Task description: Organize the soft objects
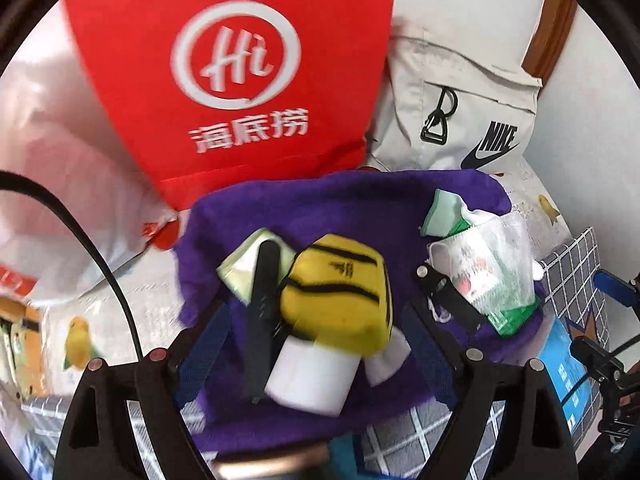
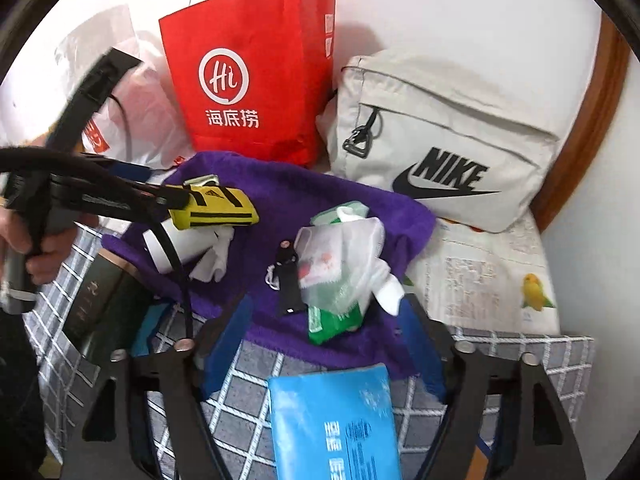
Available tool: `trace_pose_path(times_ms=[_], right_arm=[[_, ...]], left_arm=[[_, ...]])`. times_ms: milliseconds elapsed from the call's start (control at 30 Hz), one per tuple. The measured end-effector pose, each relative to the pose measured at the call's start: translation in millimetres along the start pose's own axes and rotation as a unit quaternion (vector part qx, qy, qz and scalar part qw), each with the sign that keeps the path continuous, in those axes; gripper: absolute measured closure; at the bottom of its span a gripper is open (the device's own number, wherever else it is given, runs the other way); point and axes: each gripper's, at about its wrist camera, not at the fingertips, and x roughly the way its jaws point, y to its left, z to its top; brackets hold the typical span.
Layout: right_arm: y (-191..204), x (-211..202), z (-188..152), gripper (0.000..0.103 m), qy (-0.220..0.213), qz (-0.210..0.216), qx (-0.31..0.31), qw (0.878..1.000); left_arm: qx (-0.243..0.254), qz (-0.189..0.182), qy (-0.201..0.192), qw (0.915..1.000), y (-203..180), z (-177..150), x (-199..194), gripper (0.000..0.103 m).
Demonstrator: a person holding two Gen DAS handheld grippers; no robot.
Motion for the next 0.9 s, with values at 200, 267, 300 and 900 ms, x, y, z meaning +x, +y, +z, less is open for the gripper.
trace_pose_path(times_ms=[200,267,300,900], right_arm=[[14.8,-28.7,-13.6,0.013,-0.014,-0.041,0.004,0.999],[18.9,-40.2,-18.3,0.007,-0.02,-0.044,0.014,0.999],[21.2,-45.7,-20.8,0.006,-0.022,-0.047,0.017,0.999],[53.9,-180.8,-98.0,0.0,-0.105,-0.052,0.073,0.99]], left_arm=[[-0.017,0.036,-0.031,0.9987,3.9,-32.4,-45.8,0.003],[-0.026,0.044,-0.046,0.9976,3.5,-47.1,-65.5,0.001],[-0.03,0.046,-0.053,0.9971,2.5,-55.4,-75.5,0.0],[-0.063,0.044,-0.171,0.9823,-65.8,-205.2,-214.6,0.0]])
